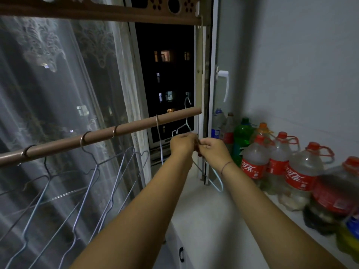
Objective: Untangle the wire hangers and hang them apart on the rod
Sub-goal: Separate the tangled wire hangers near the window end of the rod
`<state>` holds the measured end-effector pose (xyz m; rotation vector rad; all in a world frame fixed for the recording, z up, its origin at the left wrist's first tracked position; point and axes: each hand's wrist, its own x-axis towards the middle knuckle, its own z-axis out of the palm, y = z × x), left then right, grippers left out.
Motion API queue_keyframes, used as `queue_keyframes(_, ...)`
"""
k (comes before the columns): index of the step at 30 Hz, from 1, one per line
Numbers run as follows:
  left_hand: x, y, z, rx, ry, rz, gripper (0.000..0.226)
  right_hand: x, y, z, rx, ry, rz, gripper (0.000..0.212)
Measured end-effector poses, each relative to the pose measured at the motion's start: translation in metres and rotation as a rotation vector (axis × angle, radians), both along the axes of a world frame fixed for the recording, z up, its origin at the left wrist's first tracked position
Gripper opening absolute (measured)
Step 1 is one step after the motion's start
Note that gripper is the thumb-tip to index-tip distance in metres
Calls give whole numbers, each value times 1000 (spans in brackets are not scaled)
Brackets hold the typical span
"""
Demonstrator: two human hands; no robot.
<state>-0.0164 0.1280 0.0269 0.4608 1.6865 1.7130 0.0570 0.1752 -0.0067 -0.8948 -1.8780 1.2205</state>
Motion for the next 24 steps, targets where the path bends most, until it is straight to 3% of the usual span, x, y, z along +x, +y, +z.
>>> queue_keyframes(5,-23,12,-11,-99,23,26,14,-9,1,-12,-35,16,54,18)
queue_keyframes(8,-27,13,-24,-104,43,-60,20,-3,4,-26,-72,6,48,24)
queue_keyframes(12,-22,14,-36,-260,96,-161,29,13,17,-37,-122,11,14,22)
queue_keyframes(21,-3,-7,-69,-334,237,-390,13,56,30,-43,11,-64,1,28)
queue_keyframes(24,4,-13,-73,-373,325,-441,24,69,32,-45,24,-120,16,32)
